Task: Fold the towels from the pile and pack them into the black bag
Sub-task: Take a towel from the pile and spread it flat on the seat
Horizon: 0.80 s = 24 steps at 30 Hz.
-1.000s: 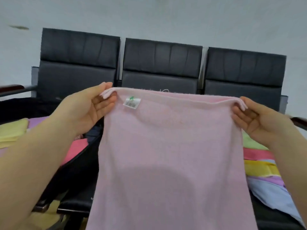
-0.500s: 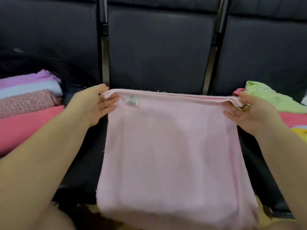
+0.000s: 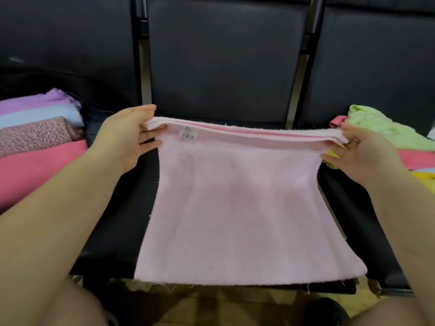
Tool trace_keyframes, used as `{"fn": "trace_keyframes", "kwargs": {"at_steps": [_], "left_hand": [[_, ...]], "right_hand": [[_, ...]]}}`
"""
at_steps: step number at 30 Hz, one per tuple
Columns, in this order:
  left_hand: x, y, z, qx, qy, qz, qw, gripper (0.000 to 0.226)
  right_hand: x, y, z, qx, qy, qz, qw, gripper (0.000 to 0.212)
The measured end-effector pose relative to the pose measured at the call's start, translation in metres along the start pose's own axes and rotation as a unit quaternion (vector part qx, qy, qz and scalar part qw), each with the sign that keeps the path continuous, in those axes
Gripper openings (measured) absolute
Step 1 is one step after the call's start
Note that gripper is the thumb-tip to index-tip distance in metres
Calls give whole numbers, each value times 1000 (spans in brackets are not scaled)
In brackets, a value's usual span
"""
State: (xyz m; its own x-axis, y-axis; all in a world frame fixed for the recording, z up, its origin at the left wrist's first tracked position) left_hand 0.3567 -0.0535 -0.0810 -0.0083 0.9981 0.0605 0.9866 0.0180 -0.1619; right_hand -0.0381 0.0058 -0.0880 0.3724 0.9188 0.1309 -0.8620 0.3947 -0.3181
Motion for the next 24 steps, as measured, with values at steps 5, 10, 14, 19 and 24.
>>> {"fn": "trace_keyframes", "kwargs": {"at_steps": [5,10,14,19,24], "left_hand": [[37,4,-3,-26,52,69,996,17],[80,9,7,-264,174,191,929,19],[111,10,34,-481,239,283,794,21],[124,6,62,-629,206,274,698,33],[113,7,52,-714,56,178,674,42]], "right_hand": [[32,21,9,54,-37,41,997,23],[74,46,3,210,-152,80,962,18],[113,57,-22,445,-289,153,834,16],[123,58,-34,630,-291,164,701,8],[110,31,-26,679,-98,100,720,21]]}}
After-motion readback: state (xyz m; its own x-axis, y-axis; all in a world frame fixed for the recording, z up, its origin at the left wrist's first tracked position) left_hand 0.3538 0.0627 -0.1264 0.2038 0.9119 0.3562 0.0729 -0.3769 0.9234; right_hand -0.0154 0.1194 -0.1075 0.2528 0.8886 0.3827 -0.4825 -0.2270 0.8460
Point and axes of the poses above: each hand's wrist, its own x-axis away from the middle knuckle, its own y-axis out of the back of the hand, z = x × y, the point moved 4 cm from there along -x, towards the middle knuckle, and after that the axes turned 6 degrees about z, right-handed, at the moved point
